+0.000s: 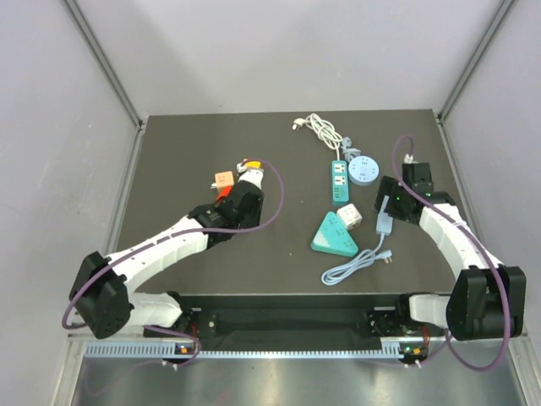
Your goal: Pull the plug off the socket
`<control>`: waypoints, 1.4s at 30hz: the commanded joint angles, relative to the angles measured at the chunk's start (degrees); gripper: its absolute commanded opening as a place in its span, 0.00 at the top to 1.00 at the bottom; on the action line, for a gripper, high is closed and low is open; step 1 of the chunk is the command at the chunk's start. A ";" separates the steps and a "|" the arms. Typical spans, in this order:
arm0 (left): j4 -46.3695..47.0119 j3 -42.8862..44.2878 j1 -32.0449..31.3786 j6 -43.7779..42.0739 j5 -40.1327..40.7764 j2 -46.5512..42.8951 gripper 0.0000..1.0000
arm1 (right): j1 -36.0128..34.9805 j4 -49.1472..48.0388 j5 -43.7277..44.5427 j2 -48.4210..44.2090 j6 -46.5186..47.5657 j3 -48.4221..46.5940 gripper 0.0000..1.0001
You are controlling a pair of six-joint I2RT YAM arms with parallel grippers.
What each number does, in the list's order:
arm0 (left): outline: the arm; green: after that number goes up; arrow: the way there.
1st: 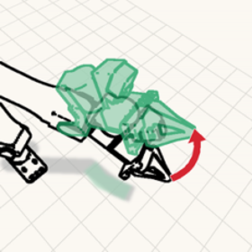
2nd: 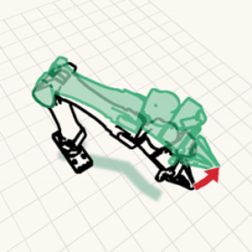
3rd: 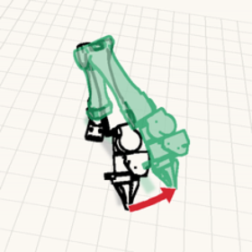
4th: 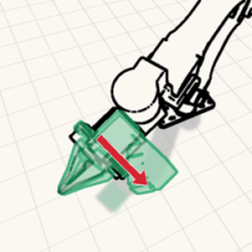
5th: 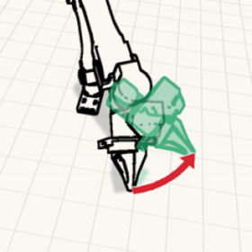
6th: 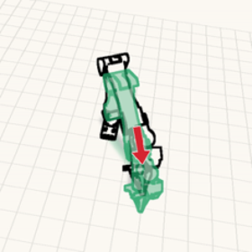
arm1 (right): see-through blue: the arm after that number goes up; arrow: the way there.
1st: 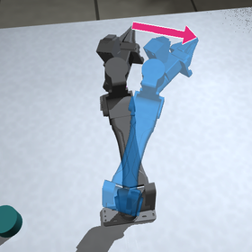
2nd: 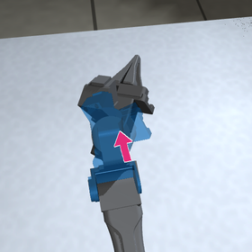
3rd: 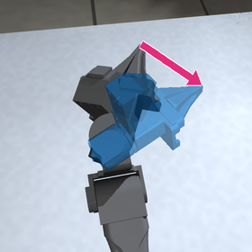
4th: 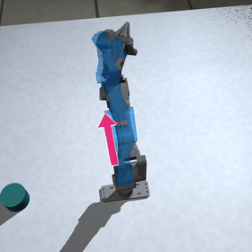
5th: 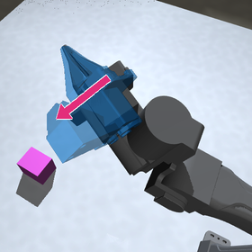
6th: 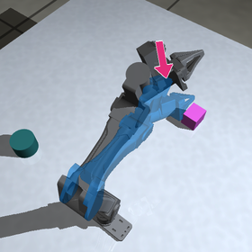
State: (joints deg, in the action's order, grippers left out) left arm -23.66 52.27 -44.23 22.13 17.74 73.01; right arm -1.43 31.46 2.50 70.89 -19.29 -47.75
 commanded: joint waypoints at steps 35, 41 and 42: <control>-5.70 26.57 0.46 -9.21 19.97 36.06 0.45 | -12.98 1.15 0.75 -11.13 -4.18 2.83 0.15; -5.17 26.30 0.02 -10.18 18.04 34.22 0.20 | -12.98 1.41 0.13 -11.57 -4.44 2.75 0.15; -5.43 26.30 -0.07 -9.92 17.60 33.43 0.13 | -13.07 1.58 0.05 -11.83 -4.44 2.66 0.15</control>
State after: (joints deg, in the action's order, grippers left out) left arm -28.73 77.69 -43.83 12.45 36.32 110.74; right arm -13.41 33.69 3.03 61.10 -23.11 -44.86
